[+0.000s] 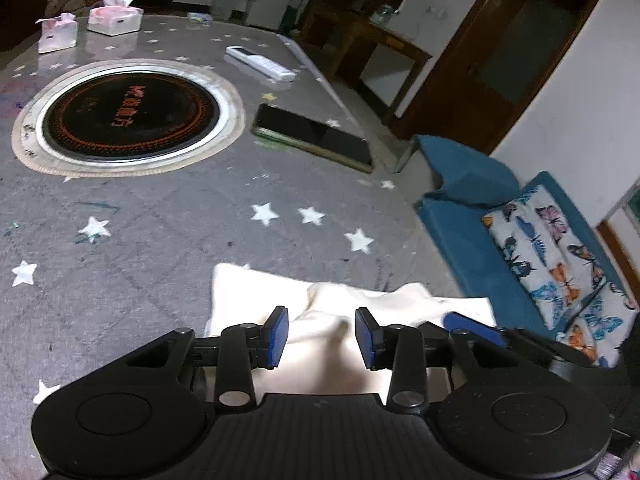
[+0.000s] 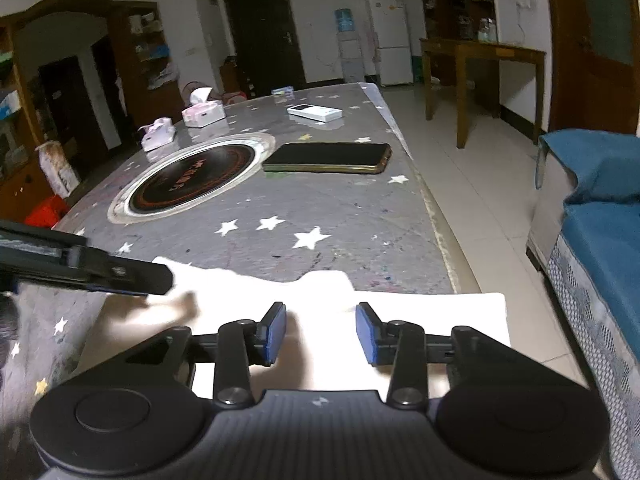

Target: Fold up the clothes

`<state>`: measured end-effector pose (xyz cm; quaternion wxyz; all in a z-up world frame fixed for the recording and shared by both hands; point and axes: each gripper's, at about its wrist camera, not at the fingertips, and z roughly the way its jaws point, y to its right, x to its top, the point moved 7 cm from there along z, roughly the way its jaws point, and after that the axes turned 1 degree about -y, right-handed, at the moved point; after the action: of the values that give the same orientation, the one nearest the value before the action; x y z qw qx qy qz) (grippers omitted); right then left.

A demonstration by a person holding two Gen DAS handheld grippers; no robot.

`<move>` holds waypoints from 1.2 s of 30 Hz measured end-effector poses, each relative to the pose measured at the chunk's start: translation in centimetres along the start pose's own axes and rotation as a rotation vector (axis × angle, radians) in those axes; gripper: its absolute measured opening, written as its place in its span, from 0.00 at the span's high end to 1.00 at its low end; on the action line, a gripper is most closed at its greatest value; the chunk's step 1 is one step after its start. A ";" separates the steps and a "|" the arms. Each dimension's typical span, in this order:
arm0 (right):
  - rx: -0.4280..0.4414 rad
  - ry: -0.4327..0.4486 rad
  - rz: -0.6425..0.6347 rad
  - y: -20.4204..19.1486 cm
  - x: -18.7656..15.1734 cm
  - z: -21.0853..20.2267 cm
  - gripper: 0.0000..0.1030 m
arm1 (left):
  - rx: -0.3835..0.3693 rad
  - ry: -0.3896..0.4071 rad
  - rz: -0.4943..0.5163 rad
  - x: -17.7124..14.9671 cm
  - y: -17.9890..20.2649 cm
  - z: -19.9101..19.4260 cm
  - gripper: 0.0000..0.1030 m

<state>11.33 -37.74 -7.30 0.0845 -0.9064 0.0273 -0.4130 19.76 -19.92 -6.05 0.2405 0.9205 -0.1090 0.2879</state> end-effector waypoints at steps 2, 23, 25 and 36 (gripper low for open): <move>0.008 -0.003 -0.016 -0.5 -0.2 -0.4 0.56 | 0.008 -0.001 -0.004 -0.1 -0.3 0.0 0.61; 0.077 -0.019 -0.196 -6.7 -3.3 -4.5 0.34 | 0.008 0.036 0.054 -5.1 -0.7 -5.8 0.61; 0.075 -0.032 -0.208 -7.1 -3.9 -4.4 0.34 | 0.016 0.031 0.058 -5.7 -0.9 -5.8 0.61; 0.045 -0.010 -0.189 -7.3 -4.7 -6.1 0.19 | 0.038 0.024 0.034 -7.5 -1.6 -6.9 0.54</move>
<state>3.45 -30.74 -5.59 0.0657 -0.9049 -0.0680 -0.4150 10.94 -14.61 -6.04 0.2195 0.9193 -0.1161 0.3052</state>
